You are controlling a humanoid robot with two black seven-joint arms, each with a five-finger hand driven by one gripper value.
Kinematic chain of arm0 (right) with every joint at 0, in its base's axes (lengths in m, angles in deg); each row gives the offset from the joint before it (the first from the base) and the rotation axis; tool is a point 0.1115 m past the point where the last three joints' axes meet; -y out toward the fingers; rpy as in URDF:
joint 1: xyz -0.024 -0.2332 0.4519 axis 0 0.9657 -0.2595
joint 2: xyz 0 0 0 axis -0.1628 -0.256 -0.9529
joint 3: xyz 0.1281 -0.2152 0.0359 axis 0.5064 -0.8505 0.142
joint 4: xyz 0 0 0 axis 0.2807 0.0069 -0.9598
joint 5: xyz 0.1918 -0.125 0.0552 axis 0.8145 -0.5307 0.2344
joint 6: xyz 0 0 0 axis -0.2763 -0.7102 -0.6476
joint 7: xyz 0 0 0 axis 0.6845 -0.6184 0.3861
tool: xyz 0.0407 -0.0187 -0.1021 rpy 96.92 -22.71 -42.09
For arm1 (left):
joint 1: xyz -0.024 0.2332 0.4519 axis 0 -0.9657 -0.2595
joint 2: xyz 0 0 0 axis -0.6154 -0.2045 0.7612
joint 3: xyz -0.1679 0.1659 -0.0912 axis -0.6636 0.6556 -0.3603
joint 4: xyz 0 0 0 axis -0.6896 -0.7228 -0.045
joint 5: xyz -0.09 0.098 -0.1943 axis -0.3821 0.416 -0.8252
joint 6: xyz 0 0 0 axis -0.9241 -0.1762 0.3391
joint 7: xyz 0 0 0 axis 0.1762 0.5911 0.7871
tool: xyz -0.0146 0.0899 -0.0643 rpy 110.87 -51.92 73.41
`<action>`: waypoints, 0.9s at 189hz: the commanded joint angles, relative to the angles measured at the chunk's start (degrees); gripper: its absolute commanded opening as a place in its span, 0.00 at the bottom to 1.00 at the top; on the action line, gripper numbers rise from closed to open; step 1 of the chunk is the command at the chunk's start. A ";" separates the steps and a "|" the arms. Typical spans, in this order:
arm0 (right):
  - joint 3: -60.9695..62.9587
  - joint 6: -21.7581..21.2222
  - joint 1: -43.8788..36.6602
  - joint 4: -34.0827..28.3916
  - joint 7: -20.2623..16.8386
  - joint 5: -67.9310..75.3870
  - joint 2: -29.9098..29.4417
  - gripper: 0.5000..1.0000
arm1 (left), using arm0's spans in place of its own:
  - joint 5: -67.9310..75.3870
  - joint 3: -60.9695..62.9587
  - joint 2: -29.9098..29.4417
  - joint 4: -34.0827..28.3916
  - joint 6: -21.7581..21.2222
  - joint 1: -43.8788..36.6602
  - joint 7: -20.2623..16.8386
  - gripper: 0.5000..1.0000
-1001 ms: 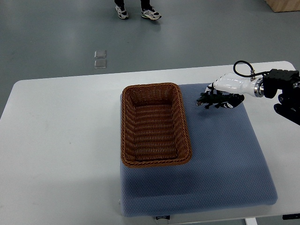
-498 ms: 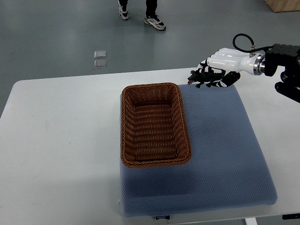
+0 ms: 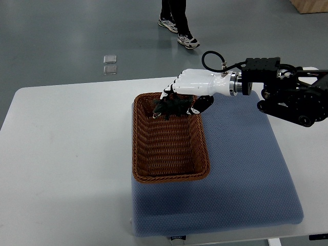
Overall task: Place crocodile in brown basket with right hand
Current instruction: 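Lower the crocodile into the basket and open the right hand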
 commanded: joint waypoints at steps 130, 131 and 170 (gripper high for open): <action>0.20 0.42 5.05 3.01 -0.58 0.14 -3.62 0.86 | 0.00 0.00 0.00 0.00 0.00 0.00 0.00 1.00; 0.20 0.42 4.97 3.01 -0.58 0.23 -3.53 0.86 | 0.00 0.00 0.00 0.00 0.00 0.00 0.00 1.00; 3.72 -1.07 5.14 2.83 -0.67 2.69 -1.16 0.86 | 0.00 0.00 0.00 0.00 0.00 0.00 0.00 1.00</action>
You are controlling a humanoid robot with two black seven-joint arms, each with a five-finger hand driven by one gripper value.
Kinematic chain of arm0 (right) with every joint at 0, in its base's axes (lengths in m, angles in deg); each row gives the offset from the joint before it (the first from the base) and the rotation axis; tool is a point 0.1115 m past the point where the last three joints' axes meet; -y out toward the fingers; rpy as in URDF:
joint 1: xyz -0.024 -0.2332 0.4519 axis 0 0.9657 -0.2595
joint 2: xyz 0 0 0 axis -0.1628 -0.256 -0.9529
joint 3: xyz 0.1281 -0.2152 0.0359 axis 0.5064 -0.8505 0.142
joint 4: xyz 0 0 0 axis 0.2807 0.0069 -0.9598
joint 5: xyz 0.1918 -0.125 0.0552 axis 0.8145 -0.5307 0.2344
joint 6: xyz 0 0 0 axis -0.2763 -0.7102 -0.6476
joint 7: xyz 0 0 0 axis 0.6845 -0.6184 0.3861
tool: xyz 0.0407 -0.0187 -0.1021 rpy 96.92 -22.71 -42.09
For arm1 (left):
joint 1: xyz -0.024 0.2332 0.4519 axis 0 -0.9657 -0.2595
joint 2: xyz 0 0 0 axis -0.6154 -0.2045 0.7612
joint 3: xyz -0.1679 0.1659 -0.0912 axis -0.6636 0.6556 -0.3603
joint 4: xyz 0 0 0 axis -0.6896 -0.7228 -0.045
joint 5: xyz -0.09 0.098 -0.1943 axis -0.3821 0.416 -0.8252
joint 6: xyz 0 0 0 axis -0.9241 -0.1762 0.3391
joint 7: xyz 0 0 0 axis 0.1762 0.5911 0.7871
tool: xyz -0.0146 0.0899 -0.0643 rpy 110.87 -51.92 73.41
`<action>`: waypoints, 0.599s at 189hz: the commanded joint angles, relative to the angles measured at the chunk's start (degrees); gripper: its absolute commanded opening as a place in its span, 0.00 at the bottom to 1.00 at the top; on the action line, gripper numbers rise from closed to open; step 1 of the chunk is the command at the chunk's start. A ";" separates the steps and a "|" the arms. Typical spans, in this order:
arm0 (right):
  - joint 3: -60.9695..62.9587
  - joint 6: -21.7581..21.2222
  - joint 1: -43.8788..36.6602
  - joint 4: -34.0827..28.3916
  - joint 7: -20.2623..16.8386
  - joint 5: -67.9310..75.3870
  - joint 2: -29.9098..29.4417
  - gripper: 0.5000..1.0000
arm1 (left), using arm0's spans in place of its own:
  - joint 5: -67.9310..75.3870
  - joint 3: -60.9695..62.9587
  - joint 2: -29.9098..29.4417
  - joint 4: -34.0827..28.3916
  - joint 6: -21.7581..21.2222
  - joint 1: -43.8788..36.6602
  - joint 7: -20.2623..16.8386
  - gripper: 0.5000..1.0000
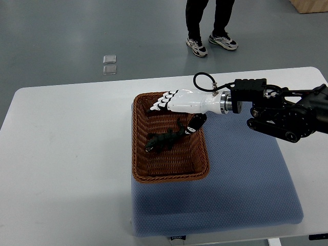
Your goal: Place crocodile in brown basket with right hand
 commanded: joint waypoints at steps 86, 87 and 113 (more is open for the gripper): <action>6.35 -22.44 5.46 2.31 -0.37 57.38 9.05 0.85 | 0.00 0.00 0.00 0.00 0.00 0.01 0.00 1.00; 6.35 -22.45 5.46 2.32 -0.37 57.40 9.06 0.85 | 0.00 0.00 0.00 0.00 0.00 0.01 0.00 1.00; 5.82 -29.13 8.72 7.33 -0.72 78.93 8.70 0.85 | 0.00 0.00 0.00 0.00 0.00 0.01 0.00 1.00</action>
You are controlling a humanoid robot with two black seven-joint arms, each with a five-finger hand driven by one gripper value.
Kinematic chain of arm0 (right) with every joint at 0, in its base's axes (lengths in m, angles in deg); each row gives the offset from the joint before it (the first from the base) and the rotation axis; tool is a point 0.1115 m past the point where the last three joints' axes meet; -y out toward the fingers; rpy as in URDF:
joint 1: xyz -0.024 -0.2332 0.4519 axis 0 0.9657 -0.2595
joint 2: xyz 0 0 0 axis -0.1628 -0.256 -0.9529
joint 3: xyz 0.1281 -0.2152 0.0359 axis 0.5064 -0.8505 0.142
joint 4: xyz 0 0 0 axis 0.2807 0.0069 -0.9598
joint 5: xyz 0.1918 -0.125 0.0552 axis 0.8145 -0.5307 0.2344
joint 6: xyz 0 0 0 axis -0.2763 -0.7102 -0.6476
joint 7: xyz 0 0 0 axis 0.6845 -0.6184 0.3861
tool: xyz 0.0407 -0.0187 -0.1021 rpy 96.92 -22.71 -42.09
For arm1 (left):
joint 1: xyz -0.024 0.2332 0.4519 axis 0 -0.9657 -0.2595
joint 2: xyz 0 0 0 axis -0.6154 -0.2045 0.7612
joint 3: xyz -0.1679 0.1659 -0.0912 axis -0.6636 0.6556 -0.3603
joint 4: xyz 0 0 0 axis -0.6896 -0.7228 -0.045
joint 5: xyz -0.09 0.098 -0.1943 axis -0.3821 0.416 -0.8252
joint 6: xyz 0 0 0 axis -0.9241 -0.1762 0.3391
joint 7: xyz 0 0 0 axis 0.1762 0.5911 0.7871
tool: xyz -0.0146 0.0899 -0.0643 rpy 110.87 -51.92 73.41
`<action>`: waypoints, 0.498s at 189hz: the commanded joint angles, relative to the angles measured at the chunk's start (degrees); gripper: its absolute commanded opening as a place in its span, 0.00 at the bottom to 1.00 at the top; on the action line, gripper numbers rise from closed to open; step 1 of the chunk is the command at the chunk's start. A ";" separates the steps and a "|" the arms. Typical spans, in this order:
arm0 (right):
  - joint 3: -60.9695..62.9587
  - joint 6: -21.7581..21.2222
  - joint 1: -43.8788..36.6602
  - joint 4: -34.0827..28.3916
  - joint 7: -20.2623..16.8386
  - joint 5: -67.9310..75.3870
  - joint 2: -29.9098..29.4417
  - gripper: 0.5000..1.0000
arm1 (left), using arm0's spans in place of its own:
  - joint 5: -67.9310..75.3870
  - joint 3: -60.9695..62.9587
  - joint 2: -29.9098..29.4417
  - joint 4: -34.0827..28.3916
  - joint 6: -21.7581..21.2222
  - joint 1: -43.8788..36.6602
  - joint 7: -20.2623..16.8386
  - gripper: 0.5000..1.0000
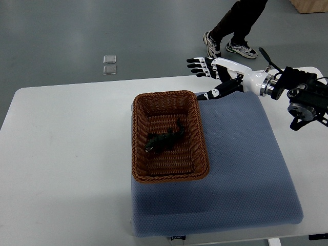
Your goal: Place crocodile in brown basket with right hand
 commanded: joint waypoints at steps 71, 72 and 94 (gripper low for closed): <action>-0.82 -7.58 7.32 6.52 -10.84 40.56 -1.15 0.86 | 0.00 0.00 0.00 0.00 0.00 0.00 0.00 1.00; -0.82 -7.58 7.32 6.52 -10.84 40.56 -1.15 0.86 | 0.00 0.00 0.00 0.00 0.00 0.00 0.00 1.00; -0.82 -7.67 7.41 6.52 -10.84 40.30 -1.24 0.86 | 0.00 0.00 0.00 0.00 0.00 0.00 0.00 1.00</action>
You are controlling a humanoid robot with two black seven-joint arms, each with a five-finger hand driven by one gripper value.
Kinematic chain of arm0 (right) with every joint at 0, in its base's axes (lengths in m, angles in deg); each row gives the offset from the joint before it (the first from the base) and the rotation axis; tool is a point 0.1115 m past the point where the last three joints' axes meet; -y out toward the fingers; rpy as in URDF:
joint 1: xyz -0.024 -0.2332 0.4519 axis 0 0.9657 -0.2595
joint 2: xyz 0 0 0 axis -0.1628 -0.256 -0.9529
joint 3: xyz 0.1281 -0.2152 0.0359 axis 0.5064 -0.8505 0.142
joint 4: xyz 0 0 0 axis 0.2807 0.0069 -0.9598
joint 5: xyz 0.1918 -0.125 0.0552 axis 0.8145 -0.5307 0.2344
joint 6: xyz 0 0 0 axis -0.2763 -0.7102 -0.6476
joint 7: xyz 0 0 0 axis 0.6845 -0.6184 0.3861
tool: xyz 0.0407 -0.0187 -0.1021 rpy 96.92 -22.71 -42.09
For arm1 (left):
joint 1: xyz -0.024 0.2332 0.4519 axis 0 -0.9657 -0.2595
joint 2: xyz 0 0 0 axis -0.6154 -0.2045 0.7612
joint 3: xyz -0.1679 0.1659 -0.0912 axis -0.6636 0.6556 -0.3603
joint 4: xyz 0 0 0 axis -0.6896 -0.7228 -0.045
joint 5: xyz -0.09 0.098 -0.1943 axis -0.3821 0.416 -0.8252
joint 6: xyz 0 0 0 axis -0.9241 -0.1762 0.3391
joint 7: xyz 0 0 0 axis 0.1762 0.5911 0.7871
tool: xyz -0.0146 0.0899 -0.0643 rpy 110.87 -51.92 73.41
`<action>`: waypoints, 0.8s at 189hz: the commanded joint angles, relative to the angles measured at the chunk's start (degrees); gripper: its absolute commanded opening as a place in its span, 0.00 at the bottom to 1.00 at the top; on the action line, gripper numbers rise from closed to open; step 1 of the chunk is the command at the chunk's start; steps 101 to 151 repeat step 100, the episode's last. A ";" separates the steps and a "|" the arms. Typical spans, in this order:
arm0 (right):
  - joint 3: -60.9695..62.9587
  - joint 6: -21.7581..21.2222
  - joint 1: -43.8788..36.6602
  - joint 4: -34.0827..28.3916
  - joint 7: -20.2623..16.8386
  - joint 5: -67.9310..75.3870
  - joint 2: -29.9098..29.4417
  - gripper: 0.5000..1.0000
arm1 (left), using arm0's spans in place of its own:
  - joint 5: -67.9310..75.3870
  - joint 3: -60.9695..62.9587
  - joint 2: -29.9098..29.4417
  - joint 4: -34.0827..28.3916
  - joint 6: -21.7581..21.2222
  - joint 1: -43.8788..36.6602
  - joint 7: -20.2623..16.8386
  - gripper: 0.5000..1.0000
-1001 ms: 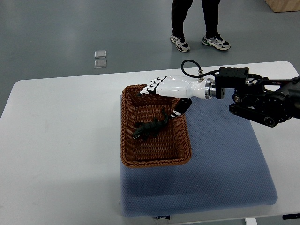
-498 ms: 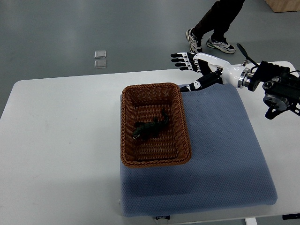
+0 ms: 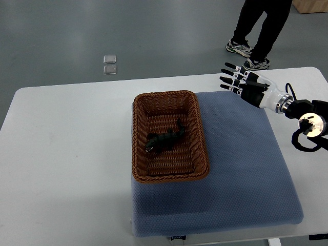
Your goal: Place crocodile in brown basket with right hand
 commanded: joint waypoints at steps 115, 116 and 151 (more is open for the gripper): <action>0.01 0.35 0.27 0.09 0.13 -0.41 -0.08 0.86 | 0.00 0.00 0.00 0.00 0.00 0.00 0.00 1.00; 0.01 0.35 0.27 0.09 0.13 -0.41 -0.08 0.86 | 0.00 0.00 0.00 0.00 0.00 0.00 0.00 1.00; 0.01 0.35 0.27 0.09 0.13 -0.41 -0.08 0.86 | 0.00 0.00 0.00 0.00 0.00 0.00 0.00 1.00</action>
